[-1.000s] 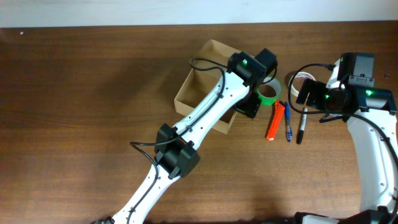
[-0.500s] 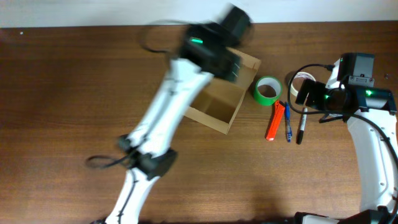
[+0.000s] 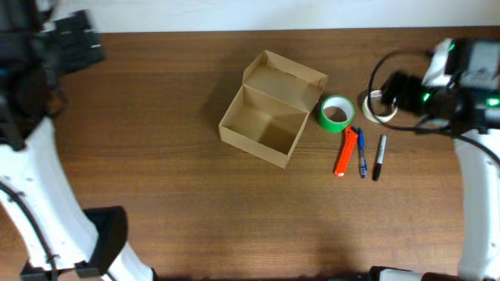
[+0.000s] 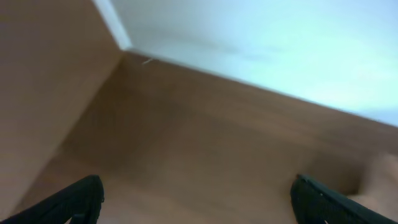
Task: Pack container
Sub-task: 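Retract the left arm and move the right gripper over the green tape, then grasp the green tape roll with the right gripper and lift it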
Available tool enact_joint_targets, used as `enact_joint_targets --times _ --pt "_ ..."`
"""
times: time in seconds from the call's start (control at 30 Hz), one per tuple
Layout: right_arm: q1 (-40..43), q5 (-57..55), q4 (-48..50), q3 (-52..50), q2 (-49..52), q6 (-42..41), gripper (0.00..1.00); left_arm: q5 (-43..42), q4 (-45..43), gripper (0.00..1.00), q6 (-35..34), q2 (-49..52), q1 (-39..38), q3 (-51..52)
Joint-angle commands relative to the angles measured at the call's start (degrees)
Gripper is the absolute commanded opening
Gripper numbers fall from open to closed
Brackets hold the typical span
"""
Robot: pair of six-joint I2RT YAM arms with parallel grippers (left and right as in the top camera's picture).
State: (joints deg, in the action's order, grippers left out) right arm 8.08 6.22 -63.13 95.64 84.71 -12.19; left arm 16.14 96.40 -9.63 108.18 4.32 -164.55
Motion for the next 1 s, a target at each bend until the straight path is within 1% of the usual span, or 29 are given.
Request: enact_joint_targets --times 0.0,0.07,0.17,0.2,0.33,0.43,0.47,0.53,0.67,0.73,0.83,0.97 --pt "-4.09 -4.68 -2.25 11.96 -0.48 -0.35 0.9 0.22 0.26 0.96 4.2 1.42 7.28 8.26" --pt "-6.27 -6.91 -3.52 16.13 0.42 -0.83 0.9 0.26 0.26 1.0 4.17 1.53 10.51 14.14" --pt "-8.24 -8.44 -4.04 17.31 2.99 -3.26 0.87 0.63 -1.31 1.0 4.15 2.1 14.97 24.92" --pt "-8.7 -8.37 -4.5 17.31 5.42 -4.11 0.86 0.61 -2.62 1.0 4.15 2.32 16.52 29.62" --pt "-9.2 -8.04 -5.62 17.33 14.71 -5.07 0.86 0.59 -7.48 1.0 4.15 2.51 20.17 42.49" --pt "-9.07 -4.94 -5.75 17.33 21.53 -5.51 0.86 0.61 -10.16 1.0 4.15 2.51 21.59 50.58" --pt "-9.09 -3.23 -6.05 17.33 25.18 -6.25 0.85 0.59 -10.97 1.0 4.15 2.51 21.99 53.62" --pt "-9.09 -3.17 -6.97 17.31 29.07 -8.09 0.83 0.61 -11.61 1.0 4.15 2.51 22.18 57.7" --pt "-9.09 -3.02 -7.67 17.31 35.01 -8.5 0.8 0.59 -11.98 1.0 4.15 2.51 22.16 62.88" --pt "-9.09 -3.52 -7.85 17.31 37.09 -9.92 0.75 0.61 -12.02 1.0 4.15 2.51 22.16 64.7" --pt "-9.09 -5.14 -7.3 17.29 38.66 -11.28 0.72 0.59 -12.0 1.0 4.15 2.51 22.16 65.53" --pt "-9.09 -7.63 -6.73 17.05 40.35 -12.35 0.71 0.61 -12.02 1.0 4.15 2.51 22.16 65.53"
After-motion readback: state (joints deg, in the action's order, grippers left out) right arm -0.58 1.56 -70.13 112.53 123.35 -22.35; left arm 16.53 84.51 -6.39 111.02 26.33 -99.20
